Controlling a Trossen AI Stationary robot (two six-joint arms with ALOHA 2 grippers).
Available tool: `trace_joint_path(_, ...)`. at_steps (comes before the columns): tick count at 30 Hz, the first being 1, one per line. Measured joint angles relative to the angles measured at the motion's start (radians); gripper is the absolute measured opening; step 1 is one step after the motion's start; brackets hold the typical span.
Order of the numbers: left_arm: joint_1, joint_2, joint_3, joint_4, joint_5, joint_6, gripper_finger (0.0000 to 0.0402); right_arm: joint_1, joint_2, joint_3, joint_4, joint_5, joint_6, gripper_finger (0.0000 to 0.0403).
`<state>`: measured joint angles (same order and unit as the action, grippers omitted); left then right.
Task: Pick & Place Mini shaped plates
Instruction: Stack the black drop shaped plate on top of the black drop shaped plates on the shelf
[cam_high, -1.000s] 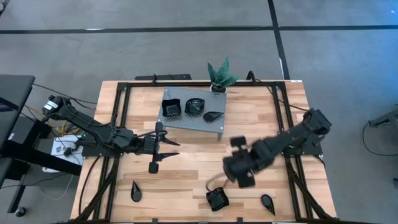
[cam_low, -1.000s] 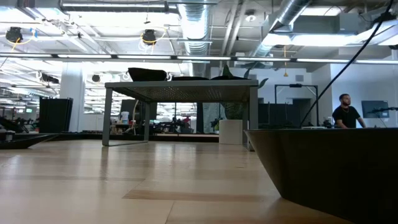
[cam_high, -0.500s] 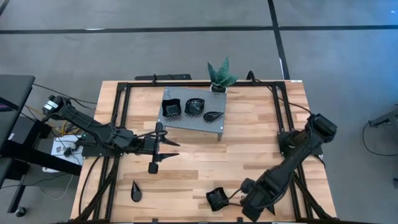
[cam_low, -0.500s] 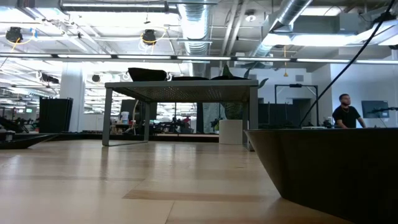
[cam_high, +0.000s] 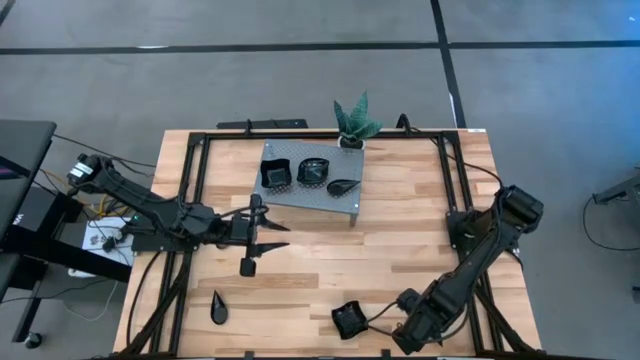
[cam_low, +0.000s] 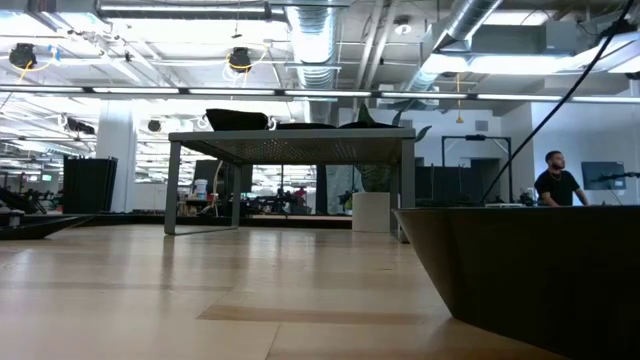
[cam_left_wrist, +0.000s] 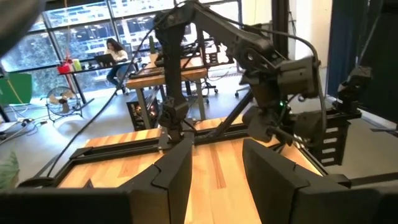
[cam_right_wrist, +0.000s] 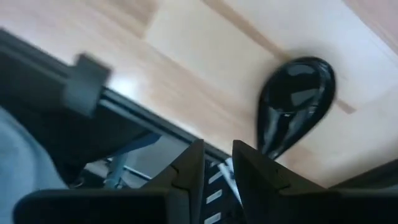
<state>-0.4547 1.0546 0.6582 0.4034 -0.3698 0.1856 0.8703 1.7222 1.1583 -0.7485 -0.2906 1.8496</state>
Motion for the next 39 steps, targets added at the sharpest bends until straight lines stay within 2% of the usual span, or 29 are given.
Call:
trace_joint_path(8,0.051,0.0,0.0,0.009,0.0,0.0,0.0144,0.051,0.01,-0.026,0.003,0.004,0.097,0.0079)
trace_joint_path(15,0.069,0.0,0.0,0.009,0.0,-0.003,0.0144,0.064,0.086,-0.026,0.001,0.006,-0.018,0.0079)
trace_joint_path(22,0.069,0.0,0.0,0.009,0.0,-0.004,0.0144,0.017,0.117,-0.026,-0.02,0.006,-0.131,0.0079)
trace_joint_path(32,0.069,0.0,0.0,0.009,0.0,-0.004,0.0144,0.013,0.139,-0.026,-0.029,0.001,-0.158,0.0075)
trace_joint_path(39,0.069,0.0,0.0,0.009,0.0,-0.004,0.0144,0.015,0.164,-0.024,-0.001,-0.045,-0.18,0.0064)
